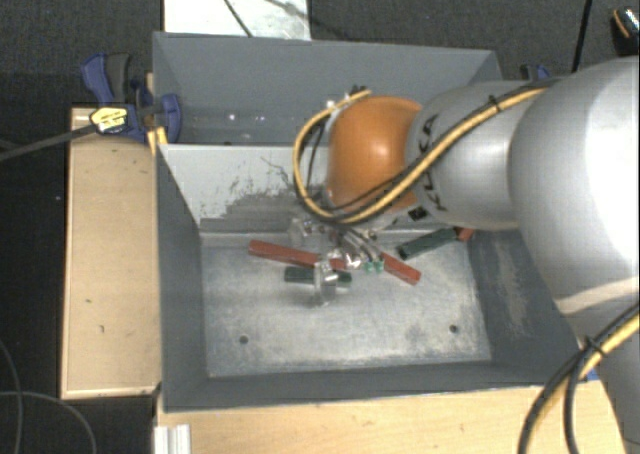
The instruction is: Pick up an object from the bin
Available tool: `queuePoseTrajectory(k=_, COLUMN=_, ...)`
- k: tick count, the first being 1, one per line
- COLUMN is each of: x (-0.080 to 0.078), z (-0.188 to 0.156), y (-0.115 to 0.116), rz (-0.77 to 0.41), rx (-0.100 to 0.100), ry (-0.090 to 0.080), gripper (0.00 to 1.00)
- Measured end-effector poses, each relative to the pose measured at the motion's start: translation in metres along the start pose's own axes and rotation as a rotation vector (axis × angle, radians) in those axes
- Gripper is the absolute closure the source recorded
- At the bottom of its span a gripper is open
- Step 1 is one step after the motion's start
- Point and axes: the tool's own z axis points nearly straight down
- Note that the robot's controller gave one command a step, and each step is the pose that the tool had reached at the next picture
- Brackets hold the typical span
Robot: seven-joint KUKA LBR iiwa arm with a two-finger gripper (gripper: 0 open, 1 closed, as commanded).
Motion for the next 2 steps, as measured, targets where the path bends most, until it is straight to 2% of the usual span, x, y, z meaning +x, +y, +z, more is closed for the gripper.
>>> queuePoseTrajectory(k=1, x=0.0, z=0.0, y=0.004, rz=0.001, rx=-0.004, ry=0.001, gripper=1.0)
queuePoseTrajectory(k=2, x=0.02, z=-0.145, y=-0.091, rz=-0.122, rx=0.002, ry=-0.004, gripper=1.0)
